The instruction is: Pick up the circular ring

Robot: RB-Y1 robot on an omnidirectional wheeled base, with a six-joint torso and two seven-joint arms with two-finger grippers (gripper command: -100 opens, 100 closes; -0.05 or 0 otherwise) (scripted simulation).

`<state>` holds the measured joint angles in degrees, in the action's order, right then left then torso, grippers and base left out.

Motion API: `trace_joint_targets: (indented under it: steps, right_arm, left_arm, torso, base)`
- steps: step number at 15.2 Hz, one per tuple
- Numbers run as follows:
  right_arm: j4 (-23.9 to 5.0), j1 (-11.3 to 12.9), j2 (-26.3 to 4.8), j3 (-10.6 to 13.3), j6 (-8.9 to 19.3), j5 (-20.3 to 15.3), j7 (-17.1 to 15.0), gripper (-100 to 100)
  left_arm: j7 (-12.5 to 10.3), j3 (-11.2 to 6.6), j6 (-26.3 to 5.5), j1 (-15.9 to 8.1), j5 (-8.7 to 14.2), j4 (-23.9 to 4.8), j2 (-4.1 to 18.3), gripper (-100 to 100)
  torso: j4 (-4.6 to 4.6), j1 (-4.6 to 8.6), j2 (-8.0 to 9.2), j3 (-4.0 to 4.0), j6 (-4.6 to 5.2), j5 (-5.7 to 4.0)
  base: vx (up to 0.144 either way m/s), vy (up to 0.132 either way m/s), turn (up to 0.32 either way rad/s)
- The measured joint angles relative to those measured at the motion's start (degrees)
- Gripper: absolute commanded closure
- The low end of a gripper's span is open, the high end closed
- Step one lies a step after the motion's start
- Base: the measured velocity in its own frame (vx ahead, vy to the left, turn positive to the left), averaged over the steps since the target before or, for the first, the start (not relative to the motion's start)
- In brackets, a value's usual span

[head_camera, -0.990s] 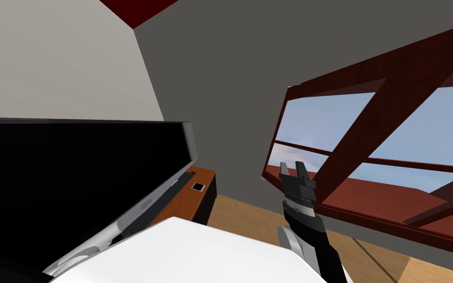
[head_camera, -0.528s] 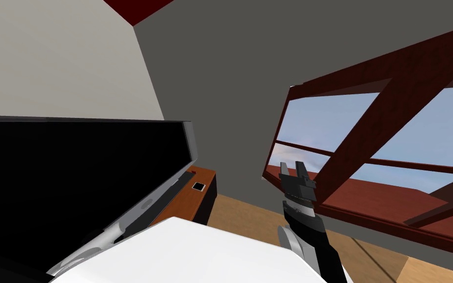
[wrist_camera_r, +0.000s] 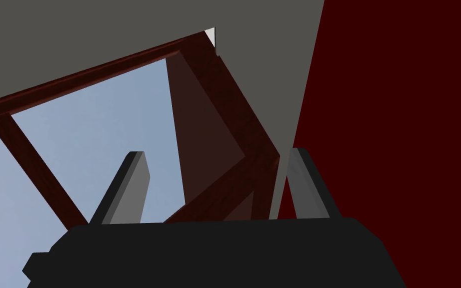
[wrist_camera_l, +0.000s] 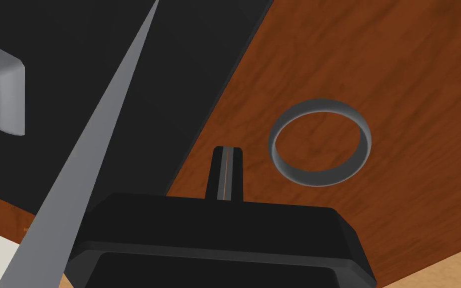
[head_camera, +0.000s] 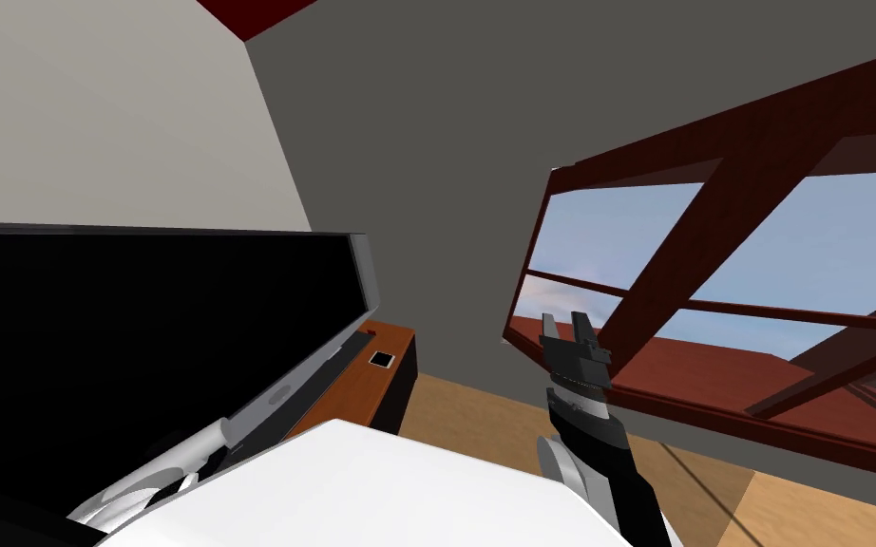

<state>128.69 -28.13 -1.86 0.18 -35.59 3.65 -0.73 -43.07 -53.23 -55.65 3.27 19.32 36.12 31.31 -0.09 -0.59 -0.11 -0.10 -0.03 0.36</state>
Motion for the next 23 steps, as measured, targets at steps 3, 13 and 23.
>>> trace_joint_targets:
  steps: [3, 13, 23]
  right_arm:
    - [0.0, 0.0, 0.0, 0.0, 0.0, 0.0, 0.0, 0]
    - [0.01, -0.01, 0.01, 0.0, 0.0, 0.0, 0.0, 0]
    - [0.0, 0.0, 0.0, 0.0, 0.0, 0.0, 0.0, 0]
  left_arm:
    - [-0.41, 0.54, -1.26, 1.46, -0.77, 3.97, -0.61, -100]
    - [0.2, 0.9, -2.68, -1.5, 0.24, 1.51, -0.58, -100]
    - [-0.26, -0.41, -0.62, -0.73, 2.27, -1.21, -4.98, -100]
  torso:
    - [0.08, 0.15, -0.04, 0.02, 0.13, -0.48]
    - [0.11, 0.53, -0.59, -0.23, 0.32, -1.35]
    - [0.18, 0.05, -0.23, -0.03, 0.33, -1.24]
  base:
    - [-0.041, -0.046, -0.085]
    - [0.008, -0.093, -0.016]
    - [-0.017, 0.041, -0.054]
